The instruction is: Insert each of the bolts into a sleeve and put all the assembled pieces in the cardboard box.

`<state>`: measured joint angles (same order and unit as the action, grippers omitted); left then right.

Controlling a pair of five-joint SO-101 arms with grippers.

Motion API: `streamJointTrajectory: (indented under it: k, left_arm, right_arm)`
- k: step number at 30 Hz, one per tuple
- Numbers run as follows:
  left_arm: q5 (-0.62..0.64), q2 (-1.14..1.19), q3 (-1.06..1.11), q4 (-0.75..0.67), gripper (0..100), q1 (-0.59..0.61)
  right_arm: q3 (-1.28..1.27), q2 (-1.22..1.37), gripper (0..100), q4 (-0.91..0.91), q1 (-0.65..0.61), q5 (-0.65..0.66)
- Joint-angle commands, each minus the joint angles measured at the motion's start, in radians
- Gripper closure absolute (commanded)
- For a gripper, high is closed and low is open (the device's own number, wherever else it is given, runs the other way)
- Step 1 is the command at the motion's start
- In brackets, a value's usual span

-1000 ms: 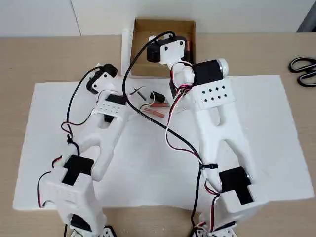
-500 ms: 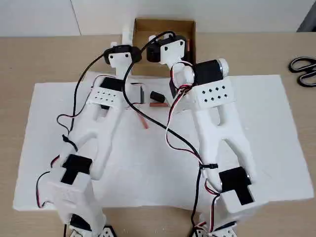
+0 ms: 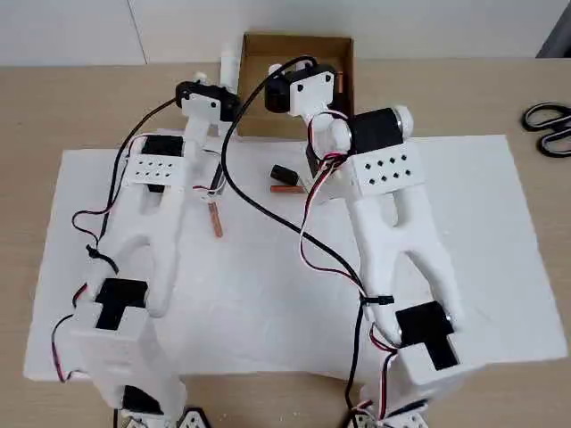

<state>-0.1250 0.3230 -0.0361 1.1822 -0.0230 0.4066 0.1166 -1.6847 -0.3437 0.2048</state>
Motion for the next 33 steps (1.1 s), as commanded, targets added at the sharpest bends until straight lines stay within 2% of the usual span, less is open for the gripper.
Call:
streamJointTrajectory:
  k: [1,5,14,25,31,33]
  left_arm:
    - [0.044,-0.018,-0.048,0.012,87,0.006]
    - [0.163,-0.02,-0.051,0.015,87,0.008]
    - [0.517,-0.011,-0.047,0.028,87,-0.017]
    - [0.542,0.166,-0.07,0.009,87,-0.037]
    - [0.542,0.183,-0.104,0.006,87,-0.037]
    - [0.539,0.186,-0.108,0.003,90,-0.04]
  right_arm:
    - [0.005,-0.059,99.5,0.004,0.004,-0.002]
    - [0.005,-0.059,99.5,0.004,0.004,-0.002]
    - [0.005,-0.059,99.5,0.004,0.004,-0.028]
    - [0.005,-0.059,99.5,0.004,0.004,-0.029]
    - [0.005,-0.059,99.5,0.004,0.004,-0.029]
    - [0.005,-0.059,99.5,0.004,0.004,-0.029]
